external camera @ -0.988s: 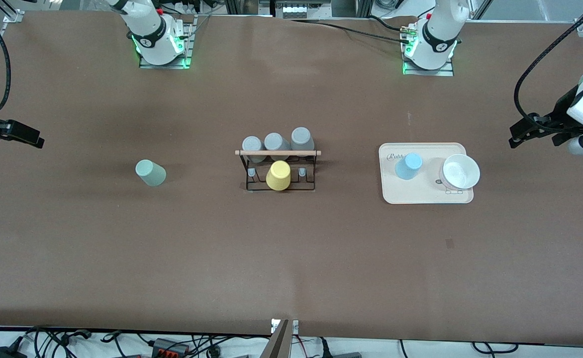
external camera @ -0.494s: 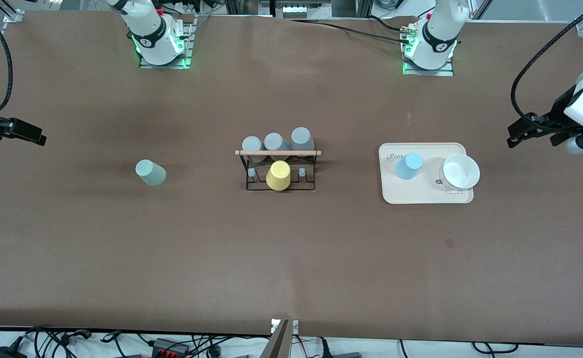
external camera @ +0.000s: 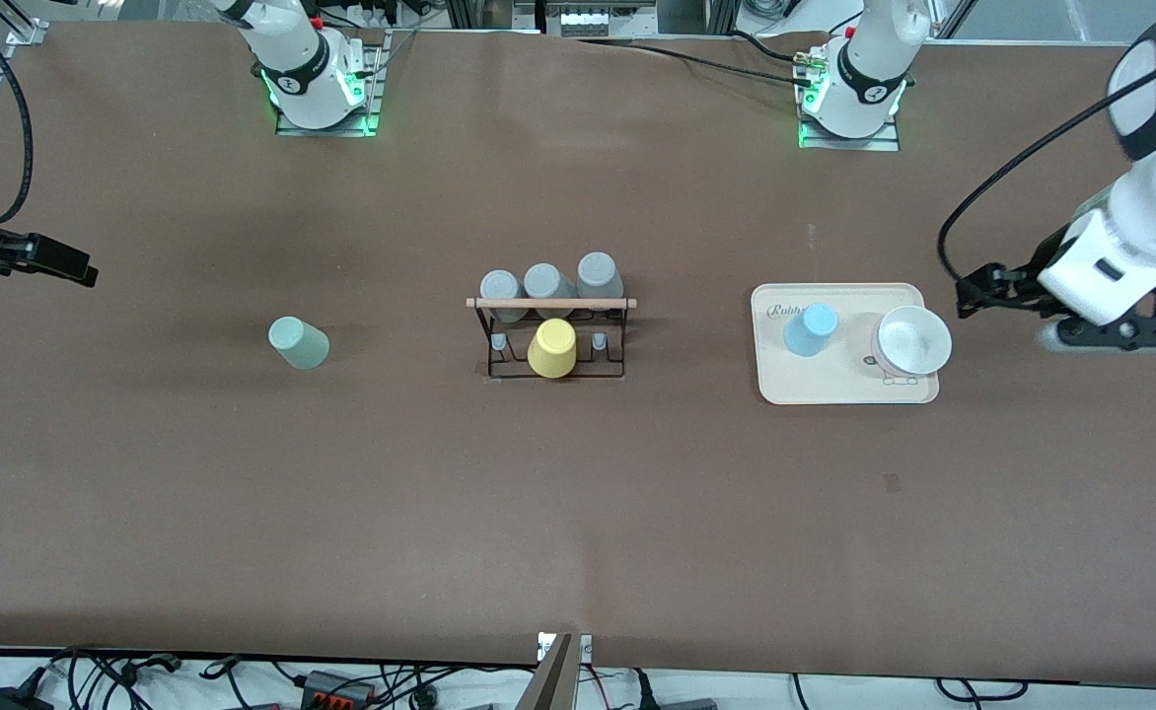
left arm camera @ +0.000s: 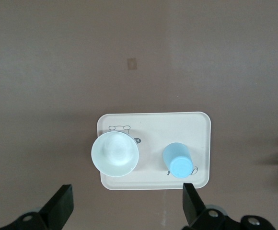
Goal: Hang scattered cups on rack with three cups
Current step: 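Reach the left gripper down to the blue cup on the tray and grasp it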
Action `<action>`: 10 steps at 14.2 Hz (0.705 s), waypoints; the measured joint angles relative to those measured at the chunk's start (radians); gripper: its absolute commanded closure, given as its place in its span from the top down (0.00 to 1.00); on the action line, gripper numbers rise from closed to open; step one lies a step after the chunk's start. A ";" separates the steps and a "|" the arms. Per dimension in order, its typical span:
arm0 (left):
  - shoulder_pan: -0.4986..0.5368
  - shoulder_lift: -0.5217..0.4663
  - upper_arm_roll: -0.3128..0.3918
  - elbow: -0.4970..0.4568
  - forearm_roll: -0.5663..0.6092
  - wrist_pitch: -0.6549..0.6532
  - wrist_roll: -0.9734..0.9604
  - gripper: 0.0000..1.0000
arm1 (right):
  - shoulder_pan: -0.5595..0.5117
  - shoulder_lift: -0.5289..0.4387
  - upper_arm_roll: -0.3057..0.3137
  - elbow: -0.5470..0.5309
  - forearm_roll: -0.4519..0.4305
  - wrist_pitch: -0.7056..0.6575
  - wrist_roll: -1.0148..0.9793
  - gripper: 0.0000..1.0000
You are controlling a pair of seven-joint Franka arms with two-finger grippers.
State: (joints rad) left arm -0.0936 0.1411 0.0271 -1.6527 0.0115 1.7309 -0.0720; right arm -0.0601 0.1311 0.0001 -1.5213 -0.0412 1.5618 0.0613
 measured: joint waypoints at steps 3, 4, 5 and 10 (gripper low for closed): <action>-0.007 0.054 -0.008 0.007 0.000 -0.001 0.004 1.00 | 0.001 -0.081 0.002 -0.130 0.000 0.096 0.000 1.00; -0.011 0.075 -0.010 0.008 0.000 -0.002 0.010 1.00 | 0.004 -0.115 0.004 -0.180 0.000 0.122 0.000 1.00; -0.016 0.099 -0.012 0.008 -0.002 -0.002 0.016 1.00 | 0.010 -0.143 0.005 -0.220 0.000 0.136 0.000 1.00; -0.072 0.241 -0.029 0.009 -0.078 0.020 0.020 1.00 | 0.013 -0.181 0.010 -0.285 0.000 0.139 0.000 1.00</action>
State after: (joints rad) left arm -0.1655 0.3817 -0.0021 -1.6440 -0.0661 1.7511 -0.0524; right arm -0.0469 -0.0503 0.0097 -1.8060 -0.0411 1.7013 0.0614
